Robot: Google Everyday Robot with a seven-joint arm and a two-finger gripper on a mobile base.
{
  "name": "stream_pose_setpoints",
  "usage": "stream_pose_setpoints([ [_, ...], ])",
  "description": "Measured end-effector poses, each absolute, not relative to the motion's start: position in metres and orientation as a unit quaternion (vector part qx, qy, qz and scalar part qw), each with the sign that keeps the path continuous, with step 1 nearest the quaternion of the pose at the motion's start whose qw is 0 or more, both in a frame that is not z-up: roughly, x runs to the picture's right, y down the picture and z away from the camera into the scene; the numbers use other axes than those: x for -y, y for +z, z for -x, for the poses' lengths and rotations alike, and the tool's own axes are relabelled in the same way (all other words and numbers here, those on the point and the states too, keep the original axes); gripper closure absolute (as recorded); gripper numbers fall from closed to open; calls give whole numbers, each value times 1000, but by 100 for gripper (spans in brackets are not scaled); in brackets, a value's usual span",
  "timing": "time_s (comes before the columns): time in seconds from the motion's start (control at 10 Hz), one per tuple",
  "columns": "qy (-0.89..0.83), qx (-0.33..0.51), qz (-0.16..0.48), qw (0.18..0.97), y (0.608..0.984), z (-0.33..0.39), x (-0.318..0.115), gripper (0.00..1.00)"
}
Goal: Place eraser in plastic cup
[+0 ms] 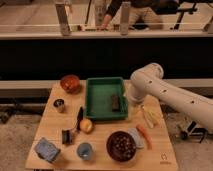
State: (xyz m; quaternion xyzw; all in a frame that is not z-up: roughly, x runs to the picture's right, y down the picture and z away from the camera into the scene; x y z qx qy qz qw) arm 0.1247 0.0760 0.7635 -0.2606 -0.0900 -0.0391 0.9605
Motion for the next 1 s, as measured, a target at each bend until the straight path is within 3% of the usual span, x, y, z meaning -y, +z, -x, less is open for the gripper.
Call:
stream_pose_setpoints([
  [1.0, -20, 113, 262, 958, 806, -87, -66, 20],
])
